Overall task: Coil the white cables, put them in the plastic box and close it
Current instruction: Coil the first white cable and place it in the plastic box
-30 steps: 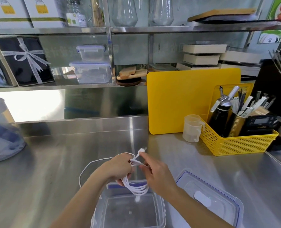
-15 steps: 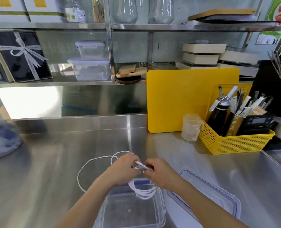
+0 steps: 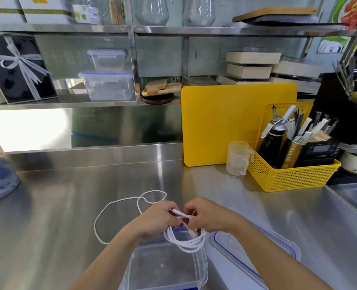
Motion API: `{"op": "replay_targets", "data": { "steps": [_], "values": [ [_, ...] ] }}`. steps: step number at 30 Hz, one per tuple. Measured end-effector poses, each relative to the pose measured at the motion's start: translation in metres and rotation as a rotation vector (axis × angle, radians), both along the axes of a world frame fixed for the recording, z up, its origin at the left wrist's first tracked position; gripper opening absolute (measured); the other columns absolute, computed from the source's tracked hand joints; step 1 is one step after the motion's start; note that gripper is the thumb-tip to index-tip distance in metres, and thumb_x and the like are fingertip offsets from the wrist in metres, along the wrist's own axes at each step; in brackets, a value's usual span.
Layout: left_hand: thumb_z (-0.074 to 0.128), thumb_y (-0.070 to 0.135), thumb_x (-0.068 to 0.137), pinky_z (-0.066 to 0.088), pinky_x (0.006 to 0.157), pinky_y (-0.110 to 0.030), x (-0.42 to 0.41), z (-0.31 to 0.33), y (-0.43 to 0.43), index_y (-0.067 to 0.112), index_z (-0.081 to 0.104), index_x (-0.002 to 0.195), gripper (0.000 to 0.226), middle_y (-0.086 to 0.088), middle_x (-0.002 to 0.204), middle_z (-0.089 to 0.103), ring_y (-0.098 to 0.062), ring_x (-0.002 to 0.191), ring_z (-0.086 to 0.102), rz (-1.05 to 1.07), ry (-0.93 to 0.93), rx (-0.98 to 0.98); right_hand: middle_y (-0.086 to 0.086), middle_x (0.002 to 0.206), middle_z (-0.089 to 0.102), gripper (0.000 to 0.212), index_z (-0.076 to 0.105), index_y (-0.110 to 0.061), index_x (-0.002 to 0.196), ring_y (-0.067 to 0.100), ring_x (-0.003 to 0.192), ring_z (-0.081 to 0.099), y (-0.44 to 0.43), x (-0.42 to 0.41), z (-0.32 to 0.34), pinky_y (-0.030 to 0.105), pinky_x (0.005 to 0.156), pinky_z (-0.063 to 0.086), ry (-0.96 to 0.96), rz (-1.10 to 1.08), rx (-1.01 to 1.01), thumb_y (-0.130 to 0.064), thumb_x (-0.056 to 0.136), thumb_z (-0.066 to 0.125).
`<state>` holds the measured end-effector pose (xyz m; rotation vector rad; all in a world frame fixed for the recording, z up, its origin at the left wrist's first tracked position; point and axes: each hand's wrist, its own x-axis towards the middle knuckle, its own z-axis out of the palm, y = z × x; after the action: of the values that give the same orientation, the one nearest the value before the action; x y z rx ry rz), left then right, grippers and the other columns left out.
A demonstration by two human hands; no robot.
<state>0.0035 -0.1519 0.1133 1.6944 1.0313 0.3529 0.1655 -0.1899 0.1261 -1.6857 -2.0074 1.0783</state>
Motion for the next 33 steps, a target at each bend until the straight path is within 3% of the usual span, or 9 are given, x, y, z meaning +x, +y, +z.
{"op": "replay_targets", "data": {
  "steps": [4,8,12,15,17,20,24,30,33],
  "values": [
    [0.049,-0.017,0.082,0.059,0.069,-0.03,0.002,0.001,-0.004,0.0,0.054,0.083,0.018,-0.016,0.066,0.067,-0.019,0.06,0.069,0.131,-0.252,-0.195,0.002,0.069,0.058,0.018,0.054,-0.006,0.089,0.012,0.056,0.059,-0.004,-0.001,-0.002,0.022,0.051,0.049,0.27,-0.065,-0.06,0.006,0.077,0.06],
    [0.051,-0.012,0.085,0.053,0.081,-0.04,-0.008,0.004,-0.002,0.002,0.058,0.089,0.017,-0.018,0.084,0.066,-0.027,0.074,0.066,0.073,-0.342,-0.364,0.0,0.073,0.061,0.032,0.052,-0.001,0.093,0.015,0.058,0.06,-0.005,0.001,0.003,0.027,0.053,0.052,0.353,-0.072,-0.048,0.004,0.069,0.073],
    [0.047,-0.012,0.083,0.06,0.062,-0.037,-0.015,0.009,-0.005,-0.003,0.056,0.097,0.018,-0.019,0.08,0.07,-0.027,0.068,0.071,0.086,-0.635,-0.613,0.003,0.078,0.06,0.032,0.058,-0.009,0.092,0.014,0.064,0.057,-0.01,-0.001,0.001,0.025,0.054,0.052,0.531,-0.123,0.093,0.006,0.068,0.074],
    [0.055,-0.004,0.076,0.06,0.058,-0.035,-0.007,0.009,-0.008,-0.004,0.058,0.098,0.023,-0.018,0.077,0.07,-0.023,0.063,0.07,0.217,-0.774,-0.684,0.006,0.081,0.062,0.027,0.065,-0.011,0.096,0.014,0.067,0.056,-0.011,-0.003,-0.004,0.019,0.056,0.051,0.649,-0.237,0.241,0.002,0.073,0.071],
    [0.055,-0.002,0.083,0.058,0.054,-0.031,-0.001,0.008,-0.009,0.0,0.06,0.093,0.012,-0.014,0.072,0.064,-0.019,0.058,0.066,0.319,-0.718,-0.631,0.003,0.079,0.065,0.025,0.068,-0.018,0.092,0.011,0.065,0.057,-0.011,-0.005,-0.009,0.018,0.056,0.05,0.696,-0.283,0.282,0.001,0.075,0.069],
    [0.056,0.01,0.09,0.051,0.047,-0.023,0.003,0.002,-0.011,0.01,0.062,0.088,0.007,-0.004,0.064,0.054,-0.012,0.053,0.057,0.384,-0.422,-0.355,0.004,0.079,0.066,0.023,0.07,-0.029,0.084,0.001,0.059,0.054,-0.008,-0.005,-0.016,0.02,0.059,0.047,0.591,-0.357,0.315,-0.008,0.076,0.072],
    [0.06,0.011,0.089,0.052,0.049,-0.026,-0.004,-0.007,-0.01,0.0,0.066,0.091,0.013,-0.001,0.056,0.046,-0.006,0.04,0.049,0.396,-0.259,-0.111,-0.002,0.074,0.06,0.022,0.071,-0.019,0.096,0.0,0.056,0.046,-0.006,-0.005,-0.019,0.014,0.058,0.041,0.355,-0.367,0.287,-0.012,0.075,0.073],
    [0.055,0.012,0.09,0.048,0.045,-0.022,-0.01,-0.008,-0.014,0.0,0.062,0.075,0.02,0.002,0.048,0.045,-0.006,0.036,0.048,0.281,-0.008,0.158,0.003,0.099,0.058,0.026,0.065,-0.023,0.105,0.015,0.079,0.052,-0.002,-0.012,-0.028,0.041,0.076,0.05,-0.049,-0.173,0.459,-0.009,0.084,0.061],
    [0.053,0.009,0.088,0.044,0.042,-0.024,-0.013,-0.01,-0.015,0.004,0.057,0.067,0.022,0.0,0.051,0.044,-0.008,0.038,0.048,0.234,0.034,0.161,-0.001,0.107,0.054,0.021,0.066,-0.021,0.102,0.01,0.086,0.047,-0.001,-0.013,-0.031,0.033,0.069,0.045,-0.123,-0.025,0.589,-0.018,0.081,0.064]
  ]
}}
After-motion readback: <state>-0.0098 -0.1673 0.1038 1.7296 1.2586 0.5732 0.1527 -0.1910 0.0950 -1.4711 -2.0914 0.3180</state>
